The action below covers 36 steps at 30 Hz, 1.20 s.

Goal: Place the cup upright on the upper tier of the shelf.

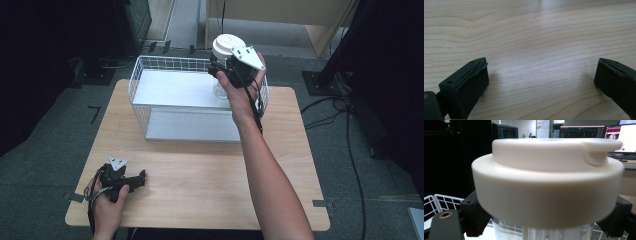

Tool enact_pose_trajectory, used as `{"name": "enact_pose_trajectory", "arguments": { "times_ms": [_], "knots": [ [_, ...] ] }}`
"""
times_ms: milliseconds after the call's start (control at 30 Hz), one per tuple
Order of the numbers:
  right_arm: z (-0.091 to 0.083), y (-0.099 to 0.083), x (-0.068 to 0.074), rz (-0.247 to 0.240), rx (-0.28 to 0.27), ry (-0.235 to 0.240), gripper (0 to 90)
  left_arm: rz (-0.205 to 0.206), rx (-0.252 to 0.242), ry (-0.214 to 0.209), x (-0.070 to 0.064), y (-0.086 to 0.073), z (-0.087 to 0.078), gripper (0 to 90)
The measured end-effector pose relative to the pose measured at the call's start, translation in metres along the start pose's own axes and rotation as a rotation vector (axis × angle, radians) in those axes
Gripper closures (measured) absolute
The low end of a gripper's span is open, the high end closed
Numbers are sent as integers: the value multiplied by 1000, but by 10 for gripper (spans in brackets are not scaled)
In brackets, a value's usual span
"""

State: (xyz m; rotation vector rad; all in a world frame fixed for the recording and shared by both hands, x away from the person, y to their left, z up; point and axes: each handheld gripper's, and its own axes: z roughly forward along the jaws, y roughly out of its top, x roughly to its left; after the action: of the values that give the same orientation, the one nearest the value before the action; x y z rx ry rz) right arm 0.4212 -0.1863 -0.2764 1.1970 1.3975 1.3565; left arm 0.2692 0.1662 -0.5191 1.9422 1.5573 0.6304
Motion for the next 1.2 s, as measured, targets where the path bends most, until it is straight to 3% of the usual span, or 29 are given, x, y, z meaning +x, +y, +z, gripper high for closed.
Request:
{"name": "enact_pose_trajectory", "arguments": {
  "times_ms": [100,200,300,533,933,1200],
  "knots": [
    [-1,-1,-1,6,14,15,106,0,0,0,0,0,0,0],
    [-2,-8,0,-32,45,29,65,0,0,0,0,0,0,0],
    [-3,-15,-1,-35,66,44,47,-1,-1,0,0,0,0,0],
    [-8,-25,-6,-33,89,53,47,0,-1,0,0,0,0,0],
    [-36,-51,-20,-52,85,69,48,-2,-1,0,0,0,0,0],
    [-56,-70,-37,-66,90,81,48,-1,0,0,0,0,0,0]
  ]
}}
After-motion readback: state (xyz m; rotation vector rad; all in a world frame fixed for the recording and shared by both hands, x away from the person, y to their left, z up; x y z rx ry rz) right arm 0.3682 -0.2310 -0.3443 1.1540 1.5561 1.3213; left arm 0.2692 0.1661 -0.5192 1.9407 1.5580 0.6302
